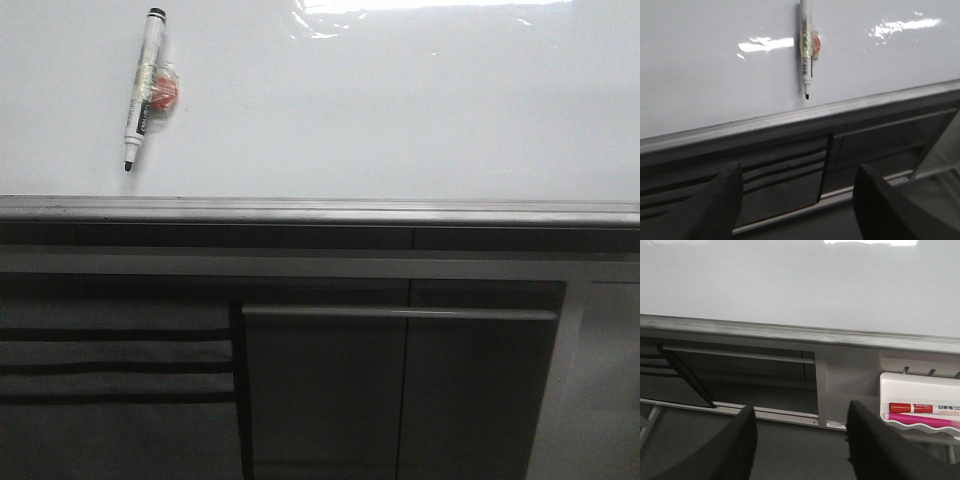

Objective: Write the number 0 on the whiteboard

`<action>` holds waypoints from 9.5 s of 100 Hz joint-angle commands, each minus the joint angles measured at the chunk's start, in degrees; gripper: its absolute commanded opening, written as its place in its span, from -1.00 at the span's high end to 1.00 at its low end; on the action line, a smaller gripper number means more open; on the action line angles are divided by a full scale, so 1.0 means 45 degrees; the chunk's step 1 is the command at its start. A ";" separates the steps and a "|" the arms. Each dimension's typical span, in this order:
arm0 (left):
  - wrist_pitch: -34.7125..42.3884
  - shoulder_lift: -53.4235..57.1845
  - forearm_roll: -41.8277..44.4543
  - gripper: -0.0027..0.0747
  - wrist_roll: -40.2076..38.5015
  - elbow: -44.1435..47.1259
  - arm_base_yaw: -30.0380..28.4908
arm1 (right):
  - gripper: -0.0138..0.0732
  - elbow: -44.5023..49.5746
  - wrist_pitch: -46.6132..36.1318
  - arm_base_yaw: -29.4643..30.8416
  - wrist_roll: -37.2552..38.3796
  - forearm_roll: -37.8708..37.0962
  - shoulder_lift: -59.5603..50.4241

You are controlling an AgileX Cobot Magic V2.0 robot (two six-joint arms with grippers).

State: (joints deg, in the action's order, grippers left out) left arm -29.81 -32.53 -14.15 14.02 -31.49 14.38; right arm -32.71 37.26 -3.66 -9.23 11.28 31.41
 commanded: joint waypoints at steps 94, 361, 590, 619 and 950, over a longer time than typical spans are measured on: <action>0.1790 -1.1813 -0.0333 -0.12 0.0074 -0.7631 0.1125 | -0.15 -0.0465 -0.0816 0.0048 -0.0177 0.0075 0.0229; -0.5404 -0.6775 0.1035 0.98 0.2200 -0.5254 0.9286 | -0.15 -0.9056 0.6210 -0.8493 -1.1231 0.4605 0.8842; -0.5896 -0.6796 0.2743 0.98 0.2200 -0.6031 0.9286 | 0.67 -1.0190 0.5663 -0.9982 -1.1058 0.4701 1.0768; -0.5873 -0.6796 0.2743 0.64 0.2177 -0.6031 0.9286 | 0.75 -1.0190 0.5738 -0.9982 -1.1058 0.4701 1.0768; -0.3148 -0.4181 -0.0850 -0.36 0.4232 -0.3995 0.6512 | 0.75 -0.7474 0.7416 -0.3619 -1.5526 0.7518 0.7121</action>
State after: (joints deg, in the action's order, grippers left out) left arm -44.24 -47.59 -16.03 28.77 -44.90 39.97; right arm -65.12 66.57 -18.53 -71.50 42.85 64.84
